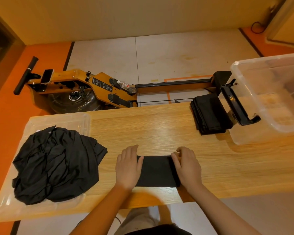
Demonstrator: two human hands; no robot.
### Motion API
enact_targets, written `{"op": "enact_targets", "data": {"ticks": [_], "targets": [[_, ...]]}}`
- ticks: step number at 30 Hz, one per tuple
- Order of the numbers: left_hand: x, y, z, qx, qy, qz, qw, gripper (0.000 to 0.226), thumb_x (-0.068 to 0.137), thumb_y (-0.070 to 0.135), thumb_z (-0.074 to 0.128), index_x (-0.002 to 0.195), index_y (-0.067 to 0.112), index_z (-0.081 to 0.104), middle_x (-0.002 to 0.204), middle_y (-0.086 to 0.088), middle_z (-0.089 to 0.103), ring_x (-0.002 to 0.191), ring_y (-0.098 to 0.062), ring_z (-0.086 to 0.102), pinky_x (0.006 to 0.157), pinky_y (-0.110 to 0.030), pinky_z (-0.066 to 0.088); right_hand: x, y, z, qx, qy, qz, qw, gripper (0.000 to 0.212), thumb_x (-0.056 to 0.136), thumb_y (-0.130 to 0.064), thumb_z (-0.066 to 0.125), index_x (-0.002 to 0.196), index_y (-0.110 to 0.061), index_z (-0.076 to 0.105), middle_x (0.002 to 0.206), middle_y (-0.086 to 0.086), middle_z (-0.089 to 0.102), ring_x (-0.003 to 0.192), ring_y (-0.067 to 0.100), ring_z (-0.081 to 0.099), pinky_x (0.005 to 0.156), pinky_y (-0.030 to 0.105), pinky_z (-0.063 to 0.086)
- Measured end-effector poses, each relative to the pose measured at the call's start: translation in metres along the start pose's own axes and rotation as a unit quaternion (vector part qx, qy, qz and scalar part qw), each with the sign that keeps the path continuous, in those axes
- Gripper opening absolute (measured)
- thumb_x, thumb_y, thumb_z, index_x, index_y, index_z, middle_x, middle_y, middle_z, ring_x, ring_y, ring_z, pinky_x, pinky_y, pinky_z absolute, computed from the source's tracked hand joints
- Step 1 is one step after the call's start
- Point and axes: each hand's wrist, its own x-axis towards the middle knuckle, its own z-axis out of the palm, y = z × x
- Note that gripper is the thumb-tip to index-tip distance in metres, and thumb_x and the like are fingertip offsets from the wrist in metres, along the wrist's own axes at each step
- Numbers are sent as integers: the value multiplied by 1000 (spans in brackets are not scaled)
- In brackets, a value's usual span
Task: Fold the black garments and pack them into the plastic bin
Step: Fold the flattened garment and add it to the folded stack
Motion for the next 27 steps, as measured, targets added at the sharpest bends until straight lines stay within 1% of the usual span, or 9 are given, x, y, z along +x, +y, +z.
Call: {"op": "enact_targets", "data": {"ticks": [1, 3, 6, 9, 13, 16, 19, 21, 27], "targets": [[-1, 6, -2, -10, 14, 27, 999, 45, 96, 38, 35, 125, 12, 56, 118, -2, 62, 108, -19, 55, 88, -33, 47, -2, -2, -2, 7, 18, -62, 998, 24, 97, -36, 48, 105, -15, 58, 94, -3, 58, 90, 16, 53, 71, 29, 43], [-8, 16, 0, -20, 19, 107, 994, 43, 95, 33, 36, 124, 11, 58, 124, -5, 62, 116, -20, 53, 99, -34, 38, -13, -6, 2, 2, 7, -164, 986, 25, 95, -32, 43, 103, -16, 60, 99, -1, 59, 93, 16, 53, 78, 27, 40], [-23, 18, 11, 2, -47, 163, 985, 48, 92, 33, 36, 128, 11, 59, 131, -4, 61, 123, -17, 55, 105, -35, 30, -31, 3, 23, -62, -23, -255, 965, 34, 93, -32, 42, 112, -15, 64, 119, 3, 63, 117, 18, 49, 98, 29, 34], [-22, 7, 16, 21, -131, 122, 984, 54, 92, 37, 34, 135, 10, 55, 139, -4, 55, 130, -17, 50, 110, -36, 23, -35, 19, 37, -135, -70, -228, 962, 48, 95, -37, 37, 132, -13, 55, 142, 4, 50, 136, 20, 35, 112, 35, 22], [-22, -5, 21, 39, -190, 110, 975, 59, 94, 43, 33, 143, 11, 43, 148, -4, 45, 139, -16, 32, 113, -37, 14, -31, 30, 41, -164, -128, -202, 957, 54, 100, -44, 25, 146, -18, 37, 152, 2, 36, 143, 20, 26, 113, 41, 19], [-20, -9, 24, 35, -202, 82, 975, 60, 97, 45, 29, 149, 15, 31, 153, 0, 35, 143, -17, 22, 113, -41, 14, -29, 29, 43, -167, -145, -179, 959, 56, 102, -46, 14, 149, -21, 32, 154, 0, 33, 144, 19, 24, 112, 44, 19], [-20, -9, 25, 45, -230, 73, 969, 59, 101, 47, 17, 150, 15, 26, 154, -1, 34, 144, -18, 19, 114, -41, 12, -30, 30, 44, -172, -156, -168, 958, 56, 102, -47, 13, 149, -22, 30, 154, -1, 32, 144, 18, 23, 112, 44, 19], [-22, -9, 22, 53, -240, 73, 967, 61, 102, 49, 11, 150, 14, 27, 154, -1, 35, 144, -18, 20, 113, -41, 12, -31, 31, 44, -173, -167, -166, 956, 56, 102, -48, 13, 149, -22, 30, 154, -1, 32, 145, 18, 22, 112, 44, 18], [-19, -4, 19, 70, -262, 60, 961, 66, 102, 52, 10, 148, 12, 34, 152, -4, 38, 143, -21, 23, 111, -42, 19, -30, 27, 40, -184, -182, -168, 951, 58, 102, -49, 13, 147, -21, 38, 152, 1, 38, 143, 20, 28, 111, 45, 21]]}}
